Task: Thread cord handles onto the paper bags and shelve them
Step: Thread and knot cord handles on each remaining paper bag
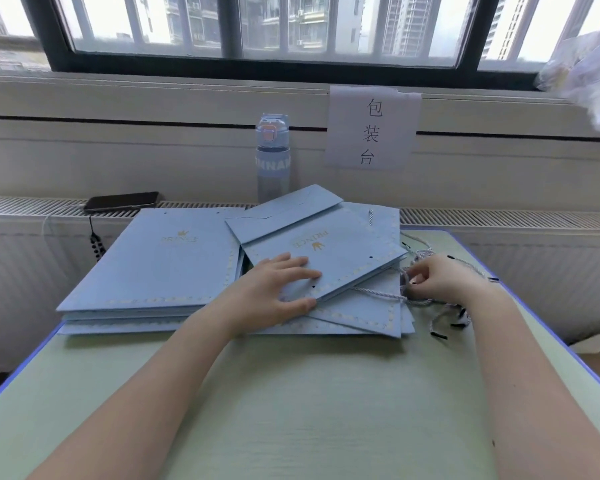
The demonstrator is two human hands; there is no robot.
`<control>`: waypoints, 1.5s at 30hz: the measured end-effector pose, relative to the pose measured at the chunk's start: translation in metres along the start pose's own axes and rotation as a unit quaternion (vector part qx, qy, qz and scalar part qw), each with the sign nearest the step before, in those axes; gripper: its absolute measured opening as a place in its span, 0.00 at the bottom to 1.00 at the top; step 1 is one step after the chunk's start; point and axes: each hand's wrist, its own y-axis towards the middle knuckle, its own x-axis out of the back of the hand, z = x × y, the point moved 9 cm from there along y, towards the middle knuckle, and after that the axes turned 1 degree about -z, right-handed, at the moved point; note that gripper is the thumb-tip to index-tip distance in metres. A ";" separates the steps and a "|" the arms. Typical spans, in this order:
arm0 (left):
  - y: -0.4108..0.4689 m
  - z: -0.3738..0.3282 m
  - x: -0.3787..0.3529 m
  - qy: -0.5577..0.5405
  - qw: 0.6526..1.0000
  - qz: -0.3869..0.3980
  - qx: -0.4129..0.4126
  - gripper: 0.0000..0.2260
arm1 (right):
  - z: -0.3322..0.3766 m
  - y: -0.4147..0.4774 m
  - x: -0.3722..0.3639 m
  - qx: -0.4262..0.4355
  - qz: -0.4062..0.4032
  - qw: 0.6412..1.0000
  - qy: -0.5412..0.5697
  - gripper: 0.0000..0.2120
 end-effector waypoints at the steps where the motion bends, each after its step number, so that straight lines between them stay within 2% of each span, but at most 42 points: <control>1: 0.000 -0.001 0.001 0.000 1.000 -0.001 0.000 0.20 | 0.000 0.000 0.000 0.000 0.000 1.000 -0.016 0.05; 3: 0.000 -0.004 0.005 0.012 1.000 -0.025 -0.001 0.18 | -0.003 0.005 0.002 -0.011 -0.024 1.000 -0.018 0.08; 4: -0.001 -0.007 0.009 0.020 0.999 -0.047 -0.005 0.17 | -0.007 0.008 0.008 -0.017 -0.060 0.998 0.003 0.08; 6: -0.002 -0.014 0.017 0.028 0.996 -0.083 -0.018 0.15 | -0.012 0.007 0.031 -0.018 -0.186 0.981 0.061 0.08; 9: -0.001 -0.025 0.017 0.087 0.990 -0.086 -0.068 0.25 | -0.007 -0.018 0.073 0.028 -0.406 0.903 0.137 0.10; 11: 0.001 -0.023 0.013 0.120 0.988 -0.064 -0.080 0.28 | 0.000 -0.033 0.086 0.084 -0.473 0.844 0.238 0.09; 12: 0.001 -0.023 0.012 0.123 0.987 -0.058 -0.089 0.28 | 0.006 -0.035 0.087 0.122 -0.463 0.823 0.305 0.07; 14: -0.001 -0.026 0.010 0.118 0.985 -0.050 -0.111 0.27 | 0.026 -0.034 0.081 0.185 -0.382 0.799 0.426 0.04; 16: -0.002 -0.030 0.004 0.113 0.984 -0.029 -0.133 0.25 | 0.053 -0.035 0.068 0.224 -0.294 0.813 0.450 0.05; 19: -0.002 -0.039 -0.004 0.087 0.983 -0.013 -0.162 0.21 | 0.092 -0.035 0.038 0.265 -0.198 0.852 0.406 0.10; 21: -0.001 -0.037 -0.001 0.036 0.989 -0.037 -0.141 0.15 | 0.108 -0.033 0.018 0.269 -0.146 0.858 0.412 0.13; 23: 0.000 -0.028 0.006 -0.027 0.993 -0.077 -0.081 0.16 | 0.115 -0.032 0.004 0.259 -0.124 0.862 0.418 0.10; 26: -0.001 -0.020 0.014 -0.214 0.970 -0.118 -0.002 0.18 | 0.120 -0.034 -0.009 0.256 -0.141 0.869 0.400 0.04; 29: -0.003 -0.019 0.021 -0.329 0.930 -0.161 0.031 0.08 | 0.128 -0.043 -0.008 0.319 -0.221 0.869 0.308 0.07; 31: -0.003 -0.018 0.022 -0.359 0.918 -0.159 0.048 0.05 | 0.134 -0.046 -0.006 0.348 -0.259 0.868 0.244 0.11; 33: -0.002 -0.016 0.020 -0.387 0.910 -0.136 0.058 0.06 | 0.139 -0.046 -0.007 0.373 -0.251 0.868 0.209 0.13; 35: -0.002 -0.006 0.026 -0.402 0.899 -0.153 0.085 0.06 | 0.138 -0.043 -0.007 0.376 -0.236 0.875 0.193 0.13; 41: -0.015 0.047 0.065 -0.421 0.841 -0.307 0.144 0.06 | 0.100 -0.025 0.020 0.291 -0.245 0.890 0.252 0.10; 45: -0.017 0.058 0.068 -0.432 0.827 -0.328 0.147 0.05 | 0.079 -0.020 0.031 0.240 -0.308 0.887 0.247 0.09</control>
